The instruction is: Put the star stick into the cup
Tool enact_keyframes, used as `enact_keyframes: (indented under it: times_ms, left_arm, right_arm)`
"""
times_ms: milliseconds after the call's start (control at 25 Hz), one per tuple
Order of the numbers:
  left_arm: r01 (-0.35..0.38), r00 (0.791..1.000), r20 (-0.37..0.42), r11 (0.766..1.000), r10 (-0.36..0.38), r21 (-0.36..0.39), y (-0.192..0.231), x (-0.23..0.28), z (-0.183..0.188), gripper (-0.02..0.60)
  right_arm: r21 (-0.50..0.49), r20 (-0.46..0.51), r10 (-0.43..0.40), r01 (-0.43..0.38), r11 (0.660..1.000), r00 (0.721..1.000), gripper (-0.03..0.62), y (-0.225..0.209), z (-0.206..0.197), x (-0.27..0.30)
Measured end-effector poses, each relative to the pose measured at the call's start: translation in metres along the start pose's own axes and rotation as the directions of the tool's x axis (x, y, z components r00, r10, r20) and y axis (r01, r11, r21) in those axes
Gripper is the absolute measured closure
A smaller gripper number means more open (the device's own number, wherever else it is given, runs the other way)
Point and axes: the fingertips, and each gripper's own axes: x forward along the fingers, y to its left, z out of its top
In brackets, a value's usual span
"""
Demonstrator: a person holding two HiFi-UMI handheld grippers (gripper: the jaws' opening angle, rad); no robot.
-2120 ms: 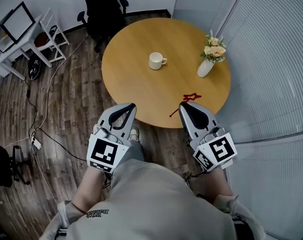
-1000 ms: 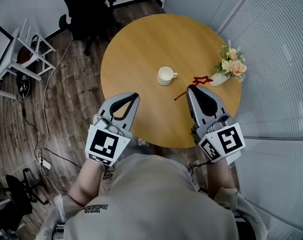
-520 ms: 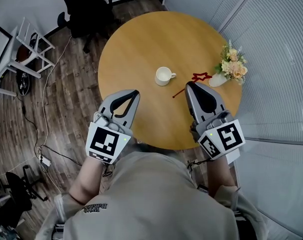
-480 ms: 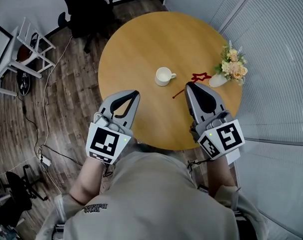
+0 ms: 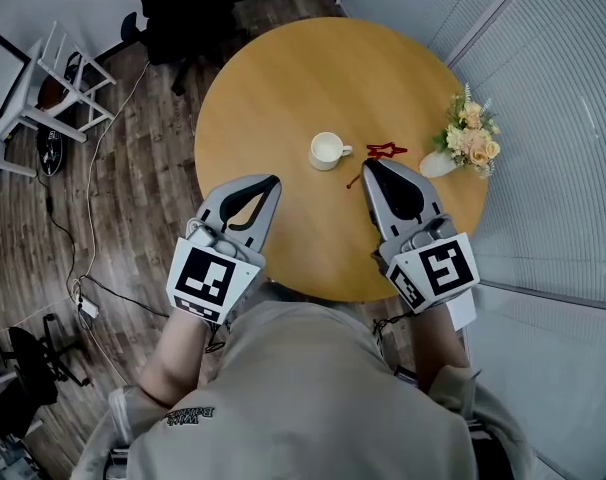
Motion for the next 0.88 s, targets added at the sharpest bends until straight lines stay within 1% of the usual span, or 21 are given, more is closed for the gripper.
enact_keyframes:
  times_ms: [80,120,240,440,560,680,760,880]
  left_arm:
    - [-0.015,1.000,-0.008,0.999,0.016,0.050,0.003,0.007,0.004,0.560]
    - [-0.016,1.000,-0.004,0.998,0.016,0.063,0.004,0.012,0.007,0.560]
    - [-0.004,1.000,0.027,0.997,0.002,0.071,0.011,0.025,0.022,0.560]
    - [-0.013,0.997,0.071,0.995,0.006,0.100,0.034,0.047,0.042,0.560]
    - [-0.006,0.997,0.071,0.994,-0.001,0.106,0.045,0.063,0.049,0.560]
    - [-0.014,0.998,0.058,0.990,0.006,0.139,0.056,0.076,0.049,0.560]
    - [-0.023,0.998,0.055,0.991,0.015,0.134,0.066,0.086,0.044,0.560]
    - [-0.014,0.999,0.037,0.995,0.011,0.096,0.077,0.103,0.031,0.560]
  right_arm:
    - [0.012,0.003,0.009,-0.009,1.000,1.000,0.559,-0.006,-0.002,0.008]
    - [0.020,0.006,0.010,-0.011,1.000,1.000,0.559,-0.011,-0.002,0.012]
    - [0.022,0.023,0.013,-0.013,1.000,1.000,0.559,-0.021,0.006,0.025]
    - [-0.014,0.051,0.015,-0.014,1.000,0.999,0.559,-0.033,0.022,0.053]
    - [-0.002,0.062,0.021,-0.020,1.000,0.998,0.559,-0.040,0.032,0.072]
    - [0.023,0.079,0.023,-0.025,0.999,0.997,0.559,-0.045,0.037,0.089]
    - [0.030,0.078,0.023,-0.025,0.999,0.997,0.559,-0.049,0.030,0.103]
    - [0.033,0.038,0.023,-0.025,0.999,0.999,0.559,-0.055,0.008,0.123]
